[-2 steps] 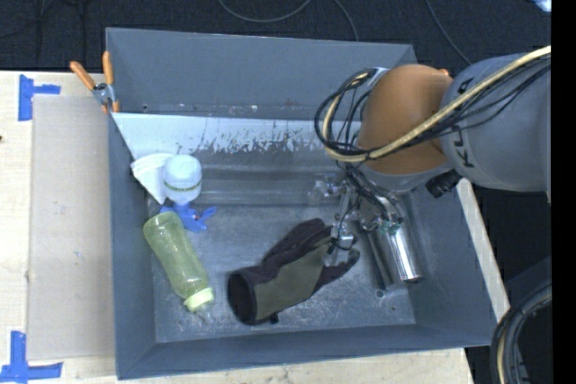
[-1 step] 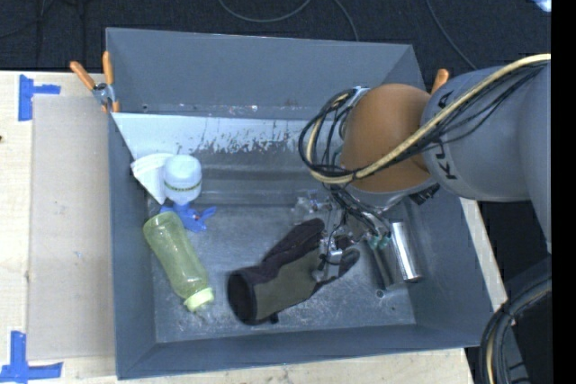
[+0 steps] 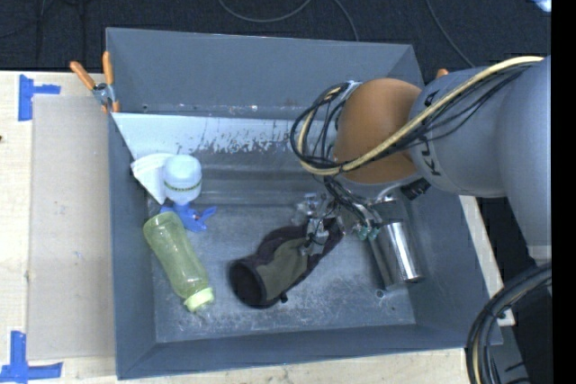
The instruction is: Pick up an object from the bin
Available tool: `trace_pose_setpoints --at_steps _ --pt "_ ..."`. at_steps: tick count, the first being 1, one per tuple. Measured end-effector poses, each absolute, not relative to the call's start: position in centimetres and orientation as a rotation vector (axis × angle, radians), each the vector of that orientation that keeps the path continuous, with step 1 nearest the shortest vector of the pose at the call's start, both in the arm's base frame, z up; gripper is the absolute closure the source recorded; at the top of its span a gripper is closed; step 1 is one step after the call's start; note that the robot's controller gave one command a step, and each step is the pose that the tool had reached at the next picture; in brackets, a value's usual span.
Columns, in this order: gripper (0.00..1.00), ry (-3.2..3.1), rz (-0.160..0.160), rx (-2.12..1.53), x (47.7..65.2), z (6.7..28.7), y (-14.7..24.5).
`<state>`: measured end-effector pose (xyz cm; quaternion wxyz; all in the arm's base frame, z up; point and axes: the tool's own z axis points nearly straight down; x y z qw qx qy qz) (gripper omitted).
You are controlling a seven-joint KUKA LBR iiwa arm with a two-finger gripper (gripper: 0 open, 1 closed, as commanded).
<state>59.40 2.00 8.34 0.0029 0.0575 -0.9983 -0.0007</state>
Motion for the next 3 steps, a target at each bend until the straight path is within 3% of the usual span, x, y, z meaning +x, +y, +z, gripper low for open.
trace_pose_setpoints --at_steps 1,2,3 --pt "1.0 -3.131 -0.002 0.181 59.4 8.3 2.0" --pt "1.0 -3.13 -0.002 0.196 59.4 19.5 2.2" --pt "1.0 -3.13 -0.002 0.196 59.4 19.5 2.2"
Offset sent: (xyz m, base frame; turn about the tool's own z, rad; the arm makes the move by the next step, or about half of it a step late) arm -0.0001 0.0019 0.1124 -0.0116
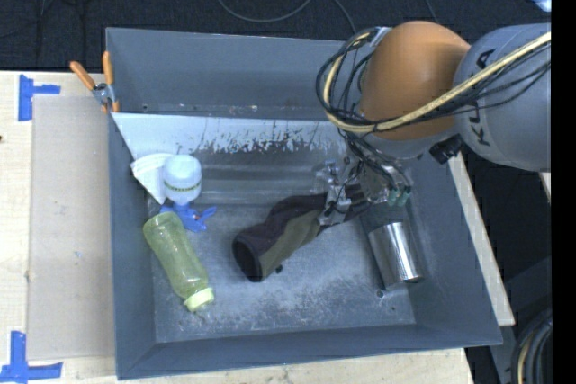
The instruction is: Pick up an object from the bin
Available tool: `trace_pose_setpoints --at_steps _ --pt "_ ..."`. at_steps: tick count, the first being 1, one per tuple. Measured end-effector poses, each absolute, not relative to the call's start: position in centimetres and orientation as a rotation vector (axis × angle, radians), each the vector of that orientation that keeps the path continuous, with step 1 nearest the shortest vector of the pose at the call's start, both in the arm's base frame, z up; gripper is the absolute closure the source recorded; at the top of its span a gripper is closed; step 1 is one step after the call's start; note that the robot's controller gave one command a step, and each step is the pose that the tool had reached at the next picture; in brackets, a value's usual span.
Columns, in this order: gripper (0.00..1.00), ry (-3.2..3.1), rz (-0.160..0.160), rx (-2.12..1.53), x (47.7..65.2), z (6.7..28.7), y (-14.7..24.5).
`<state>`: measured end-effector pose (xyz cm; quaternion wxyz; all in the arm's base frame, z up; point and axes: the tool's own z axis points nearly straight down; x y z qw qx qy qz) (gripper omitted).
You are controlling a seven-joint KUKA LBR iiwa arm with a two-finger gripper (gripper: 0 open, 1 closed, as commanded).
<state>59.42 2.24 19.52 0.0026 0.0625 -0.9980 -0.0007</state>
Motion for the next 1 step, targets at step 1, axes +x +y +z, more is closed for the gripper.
trace_pose_setpoints --at_steps 1 --pt "1.0 -3.123 -0.003 0.198 59.14 23.47 2.5"
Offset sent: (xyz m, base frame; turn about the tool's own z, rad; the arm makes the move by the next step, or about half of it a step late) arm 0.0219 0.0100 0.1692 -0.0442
